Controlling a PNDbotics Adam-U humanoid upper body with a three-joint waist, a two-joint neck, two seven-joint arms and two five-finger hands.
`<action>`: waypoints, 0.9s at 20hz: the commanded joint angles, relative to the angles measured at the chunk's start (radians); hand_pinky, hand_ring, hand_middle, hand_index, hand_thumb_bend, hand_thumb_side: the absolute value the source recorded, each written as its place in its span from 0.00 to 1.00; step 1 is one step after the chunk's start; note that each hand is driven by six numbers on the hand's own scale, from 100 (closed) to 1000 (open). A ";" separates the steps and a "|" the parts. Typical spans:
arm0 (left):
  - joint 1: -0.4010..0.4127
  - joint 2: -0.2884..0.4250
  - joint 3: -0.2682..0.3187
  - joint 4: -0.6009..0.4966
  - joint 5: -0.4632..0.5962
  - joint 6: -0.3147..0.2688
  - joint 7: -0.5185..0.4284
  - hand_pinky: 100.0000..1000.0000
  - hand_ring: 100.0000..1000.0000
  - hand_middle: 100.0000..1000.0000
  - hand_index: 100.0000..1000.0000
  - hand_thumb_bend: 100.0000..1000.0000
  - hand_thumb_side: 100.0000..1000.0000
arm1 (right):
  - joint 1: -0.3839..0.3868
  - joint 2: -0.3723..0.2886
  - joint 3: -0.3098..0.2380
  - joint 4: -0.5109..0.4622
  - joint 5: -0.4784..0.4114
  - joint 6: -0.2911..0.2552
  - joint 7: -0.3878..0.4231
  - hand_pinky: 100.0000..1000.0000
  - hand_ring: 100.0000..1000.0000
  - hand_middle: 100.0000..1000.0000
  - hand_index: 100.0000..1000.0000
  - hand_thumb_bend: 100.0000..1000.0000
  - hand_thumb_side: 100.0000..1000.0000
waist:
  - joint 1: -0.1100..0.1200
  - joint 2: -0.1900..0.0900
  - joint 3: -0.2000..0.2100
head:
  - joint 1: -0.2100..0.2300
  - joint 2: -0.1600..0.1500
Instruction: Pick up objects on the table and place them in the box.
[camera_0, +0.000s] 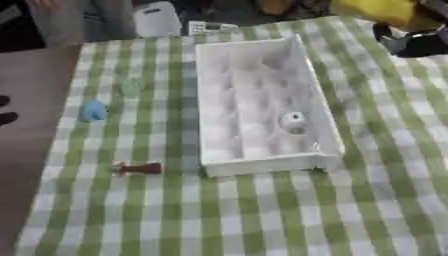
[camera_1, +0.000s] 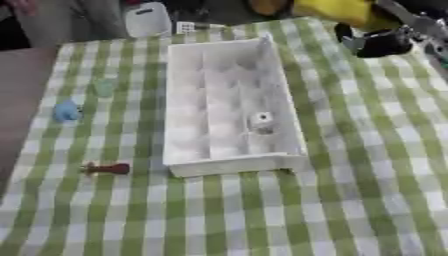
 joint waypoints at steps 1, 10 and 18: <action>-0.002 0.005 0.000 -0.012 -0.004 -0.001 -0.003 0.76 1.00 0.67 0.74 0.00 0.81 | -0.019 -0.023 -0.007 -0.024 -0.015 0.004 0.004 0.13 0.32 0.39 0.61 0.00 0.00 | -0.023 -0.040 0.001 | 0.002 0.004; -0.002 0.003 -0.001 -0.011 -0.004 -0.001 -0.007 0.76 1.00 0.67 0.74 0.00 0.81 | -0.043 -0.006 0.023 -0.037 -0.023 -0.004 0.026 0.13 0.32 0.39 0.61 0.00 0.00 | -0.026 -0.046 0.009 | 0.002 0.005; -0.005 -0.002 -0.003 -0.014 -0.001 -0.002 -0.009 0.76 1.00 0.67 0.74 0.00 0.80 | -0.106 0.049 0.087 -0.039 -0.007 -0.023 0.067 0.13 0.32 0.39 0.61 0.00 0.00 | -0.021 -0.045 0.033 | -0.003 0.005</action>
